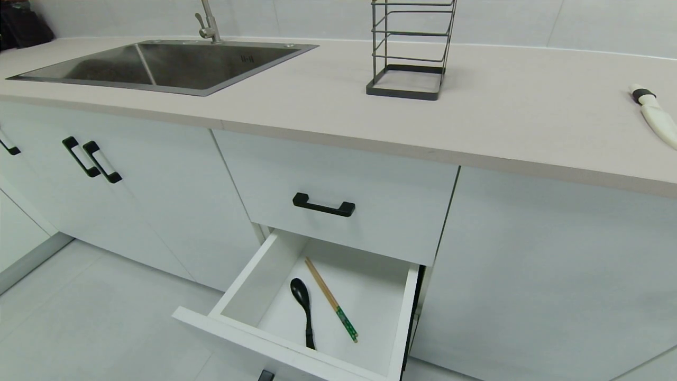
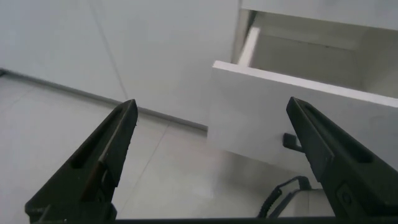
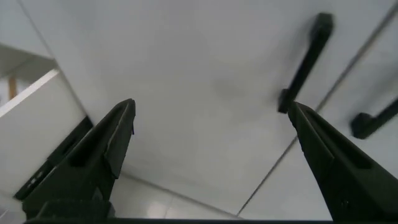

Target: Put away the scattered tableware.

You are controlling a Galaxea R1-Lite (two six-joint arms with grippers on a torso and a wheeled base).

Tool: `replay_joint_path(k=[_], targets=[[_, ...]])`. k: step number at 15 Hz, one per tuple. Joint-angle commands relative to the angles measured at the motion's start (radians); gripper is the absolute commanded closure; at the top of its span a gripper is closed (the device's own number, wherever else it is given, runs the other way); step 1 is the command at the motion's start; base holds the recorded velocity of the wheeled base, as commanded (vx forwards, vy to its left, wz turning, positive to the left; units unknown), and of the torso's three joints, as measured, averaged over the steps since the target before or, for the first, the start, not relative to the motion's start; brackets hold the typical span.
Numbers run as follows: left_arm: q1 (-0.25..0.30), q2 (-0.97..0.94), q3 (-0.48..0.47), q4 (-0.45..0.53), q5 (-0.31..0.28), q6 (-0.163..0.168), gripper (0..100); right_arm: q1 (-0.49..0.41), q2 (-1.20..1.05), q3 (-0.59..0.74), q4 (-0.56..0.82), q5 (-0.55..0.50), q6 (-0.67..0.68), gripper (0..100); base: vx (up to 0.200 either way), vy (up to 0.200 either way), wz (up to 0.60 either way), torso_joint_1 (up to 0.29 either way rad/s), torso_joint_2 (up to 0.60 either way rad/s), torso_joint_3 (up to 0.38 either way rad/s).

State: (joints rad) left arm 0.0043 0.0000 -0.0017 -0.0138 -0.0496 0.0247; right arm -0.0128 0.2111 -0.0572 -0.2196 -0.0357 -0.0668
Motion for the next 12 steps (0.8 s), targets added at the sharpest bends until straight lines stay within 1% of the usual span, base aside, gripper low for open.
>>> replay_joint_path(k=[1, 2, 3, 4, 5, 6, 7, 8, 9, 11, 12], targets=[[-0.004, 0.009, -0.061, -0.072, -0.102, 0.014, 0, -0.044, -0.094, -0.007, 0.006, 0.002, 0.001, 0, 0.000, 0.000, 0.00, 0.000, 0.00, 0.000], [-0.006, 0.078, -0.166, -0.095, -0.197, 0.001, 0, -0.064, -0.111, 0.008, 0.032, 0.002, 0.001, 0, 0.000, 0.000, 0.00, 0.000, 0.00, 0.000], [-0.007, 0.152, -0.228, -0.081, -0.253, -0.008, 0, -0.067, -0.113, 0.022, 0.069, 0.005, -0.002, 0, 0.000, 0.000, 0.00, 0.000, 0.00, 0.000], [-0.023, 0.236, -0.271, -0.069, -0.306, -0.032, 0, -0.067, -0.113, 0.054, 0.077, 0.005, -0.002, 0, 0.000, 0.000, 0.00, 0.000, 0.00, 0.000], [-0.038, 0.305, -0.282, -0.064, -0.372, -0.065, 0, -0.065, -0.113, 0.057, 0.101, 0.005, 0.004, 0, 0.000, 0.000, 0.00, 0.000, 0.00, 0.000], [-0.049, 0.383, -0.277, -0.060, -0.427, -0.088, 0, -0.067, -0.113, 0.057, 0.129, 0.007, 0.001, 0, 0.000, 0.000, 0.00, 0.000, 0.00, 0.000], [-0.049, 0.448, -0.274, -0.046, -0.455, -0.088, 0, -0.065, -0.114, 0.057, 0.163, 0.010, -0.001, 0, 0.000, 0.000, 0.00, 0.000, 0.00, 0.000], [-0.052, 0.523, -0.273, -0.029, -0.466, -0.088, 0, -0.065, -0.113, 0.057, 0.220, 0.045, 0.002, 0, 0.000, 0.000, 0.00, 0.000, 0.00, 0.000], [-0.061, 0.589, -0.274, -0.005, -0.466, -0.086, 0, -0.065, -0.114, 0.057, 0.224, 0.079, 0.004, 0, 0.000, 0.000, 0.00, 0.000, 0.00, 0.000], [-0.082, 0.712, -0.271, 0.041, -0.466, -0.080, 0, -0.061, -0.114, 0.057, 0.223, 0.088, 0.012, 0, 0.000, 0.000, 0.00, 0.000, 0.00, 0.000], [-0.102, 0.762, -0.273, 0.074, -0.466, -0.057, 0, -0.061, -0.114, 0.057, 0.218, 0.085, -0.001, 0, 0.000, 0.000, 0.00, 0.000, 0.00, 0.000]])
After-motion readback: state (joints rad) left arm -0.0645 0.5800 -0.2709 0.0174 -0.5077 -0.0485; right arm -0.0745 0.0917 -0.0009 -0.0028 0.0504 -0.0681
